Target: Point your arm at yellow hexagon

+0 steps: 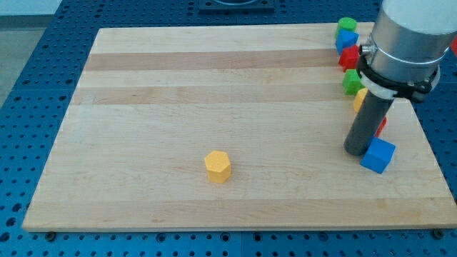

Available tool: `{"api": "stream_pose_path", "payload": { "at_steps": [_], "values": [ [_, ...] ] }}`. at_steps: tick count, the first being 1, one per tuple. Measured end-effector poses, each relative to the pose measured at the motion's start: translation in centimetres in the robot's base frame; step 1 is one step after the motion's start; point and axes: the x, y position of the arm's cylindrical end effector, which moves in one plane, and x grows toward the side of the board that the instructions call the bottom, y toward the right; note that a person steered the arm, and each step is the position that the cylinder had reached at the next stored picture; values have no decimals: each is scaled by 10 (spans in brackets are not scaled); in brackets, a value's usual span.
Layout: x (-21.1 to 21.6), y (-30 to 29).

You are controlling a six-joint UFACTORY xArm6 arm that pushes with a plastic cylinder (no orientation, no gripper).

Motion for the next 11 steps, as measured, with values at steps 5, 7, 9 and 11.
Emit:
{"api": "stream_pose_path", "payload": {
  "at_steps": [5, 7, 9, 11],
  "values": [
    [-25, -268],
    [25, -276],
    [28, -238],
    [35, -191]
  ]
}}
